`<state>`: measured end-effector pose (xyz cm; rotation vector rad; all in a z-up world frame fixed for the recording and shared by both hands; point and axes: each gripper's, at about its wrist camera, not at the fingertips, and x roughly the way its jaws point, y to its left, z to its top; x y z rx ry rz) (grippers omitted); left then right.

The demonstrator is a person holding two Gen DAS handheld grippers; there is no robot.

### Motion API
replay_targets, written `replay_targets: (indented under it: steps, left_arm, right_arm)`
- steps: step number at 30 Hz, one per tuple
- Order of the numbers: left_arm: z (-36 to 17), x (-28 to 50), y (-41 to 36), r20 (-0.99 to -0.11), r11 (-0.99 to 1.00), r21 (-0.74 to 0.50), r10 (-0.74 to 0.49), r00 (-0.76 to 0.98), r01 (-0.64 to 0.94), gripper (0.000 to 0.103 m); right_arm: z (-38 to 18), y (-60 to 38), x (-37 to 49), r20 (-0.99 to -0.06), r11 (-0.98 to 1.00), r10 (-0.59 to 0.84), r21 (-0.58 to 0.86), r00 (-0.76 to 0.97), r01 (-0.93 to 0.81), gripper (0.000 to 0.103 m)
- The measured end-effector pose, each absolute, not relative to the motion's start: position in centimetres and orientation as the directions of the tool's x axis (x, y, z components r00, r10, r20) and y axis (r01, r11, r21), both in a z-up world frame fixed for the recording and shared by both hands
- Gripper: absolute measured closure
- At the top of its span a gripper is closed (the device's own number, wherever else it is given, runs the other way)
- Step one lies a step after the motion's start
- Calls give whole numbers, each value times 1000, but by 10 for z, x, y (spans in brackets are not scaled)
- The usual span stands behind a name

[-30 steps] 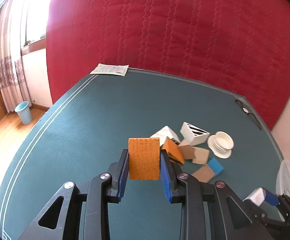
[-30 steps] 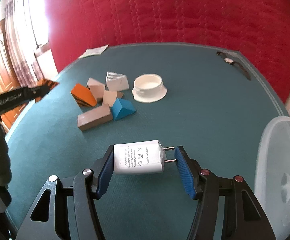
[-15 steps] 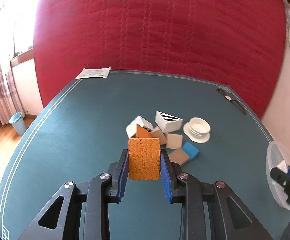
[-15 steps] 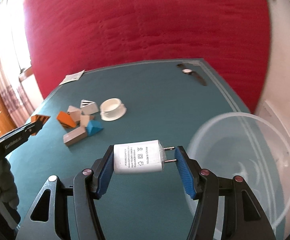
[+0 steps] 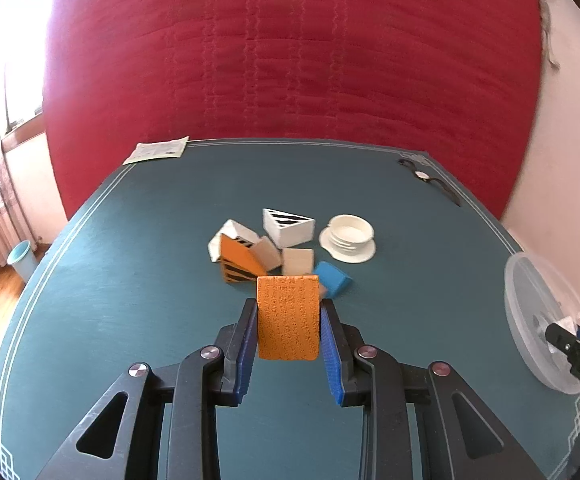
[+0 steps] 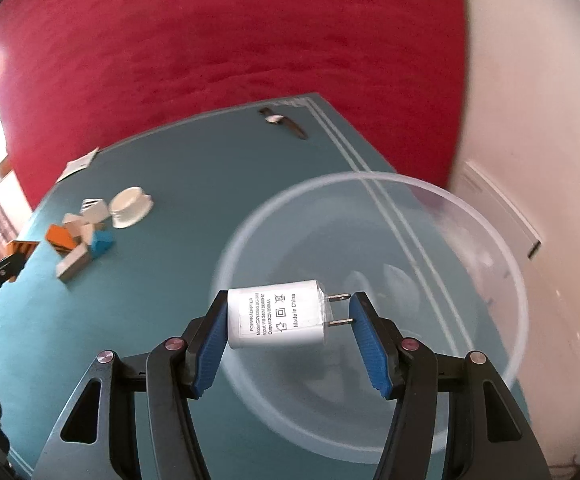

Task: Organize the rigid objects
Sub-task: 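Carry the charger into the clear bowl and open the right gripper while the left lifts the orange block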

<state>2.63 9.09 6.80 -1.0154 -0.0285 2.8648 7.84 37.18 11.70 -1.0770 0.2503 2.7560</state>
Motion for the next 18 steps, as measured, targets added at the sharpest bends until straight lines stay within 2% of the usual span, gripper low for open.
replay_targets:
  steps: [11, 18]
  left_arm:
    - [76, 37, 139, -623, -981, -9, 157, -766, -193, 72]
    - [80, 42, 175, -632, -954, -9, 238, -738, -299, 72]
  right_arm:
    - [114, 418, 96, -678, -935, 191, 95, -709, -342, 43]
    - [113, 433, 105, -682, -921, 215, 96, -699, -378, 40]
